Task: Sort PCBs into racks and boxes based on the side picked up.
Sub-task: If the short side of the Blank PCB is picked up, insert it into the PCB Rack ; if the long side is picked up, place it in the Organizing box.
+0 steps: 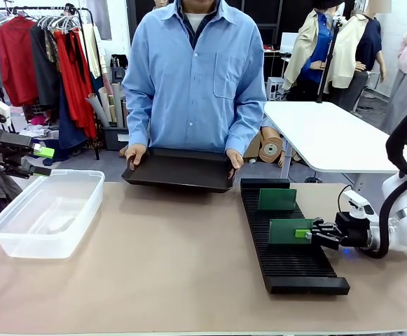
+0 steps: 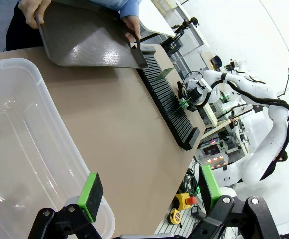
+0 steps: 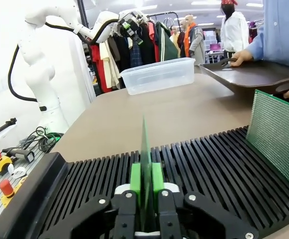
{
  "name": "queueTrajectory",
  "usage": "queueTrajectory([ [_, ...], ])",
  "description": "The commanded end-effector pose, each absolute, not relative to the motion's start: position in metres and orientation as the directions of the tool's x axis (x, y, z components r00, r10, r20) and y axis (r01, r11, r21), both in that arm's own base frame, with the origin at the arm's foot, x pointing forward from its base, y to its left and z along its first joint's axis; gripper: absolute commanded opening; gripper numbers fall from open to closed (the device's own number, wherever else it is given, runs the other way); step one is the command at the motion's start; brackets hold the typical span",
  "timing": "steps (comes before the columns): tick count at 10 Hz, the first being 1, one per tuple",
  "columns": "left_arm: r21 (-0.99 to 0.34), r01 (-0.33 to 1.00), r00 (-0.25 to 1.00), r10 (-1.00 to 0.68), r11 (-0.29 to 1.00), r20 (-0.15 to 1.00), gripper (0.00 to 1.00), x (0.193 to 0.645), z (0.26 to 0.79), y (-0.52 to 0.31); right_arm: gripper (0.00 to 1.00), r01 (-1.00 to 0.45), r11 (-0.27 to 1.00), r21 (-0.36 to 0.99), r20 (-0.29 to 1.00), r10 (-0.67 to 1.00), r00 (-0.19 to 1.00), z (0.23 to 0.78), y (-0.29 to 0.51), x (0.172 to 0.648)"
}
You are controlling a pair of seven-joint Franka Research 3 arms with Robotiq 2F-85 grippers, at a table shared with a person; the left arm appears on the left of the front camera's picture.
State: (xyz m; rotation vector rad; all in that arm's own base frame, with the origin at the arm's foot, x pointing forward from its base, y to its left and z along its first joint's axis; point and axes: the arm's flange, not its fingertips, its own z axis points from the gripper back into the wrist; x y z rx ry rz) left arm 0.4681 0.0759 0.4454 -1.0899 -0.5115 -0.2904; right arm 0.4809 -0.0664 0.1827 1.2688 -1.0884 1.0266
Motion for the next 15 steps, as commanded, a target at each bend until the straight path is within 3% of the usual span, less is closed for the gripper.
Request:
queueTrajectory([
  [1,-0.767,0.468,0.848,0.022,0.439,0.53,1.0,0.467,0.448,0.076,0.59,-0.98,0.084,0.183,0.983,-0.033,0.181,0.183,-0.066,0.486],
  [3,-0.767,0.468,0.848,0.022,0.439,0.53,1.0,0.467,0.448,0.076,0.99,-0.98,0.082,0.179,0.984,-0.035,0.176,0.187,-0.065,0.487],
  [10,-0.767,0.468,0.848,0.022,0.439,0.53,1.0,0.467,0.448,0.076,1.0,-0.976,0.065,0.21,0.978,0.0,0.21,0.216,-0.057,0.485],
  [15,-0.767,0.468,0.848,0.022,0.439,0.53,1.0,0.467,0.448,0.076,1.0,-0.983,0.071,0.172,0.985,-0.026,0.17,0.201,-0.066,0.488],
])
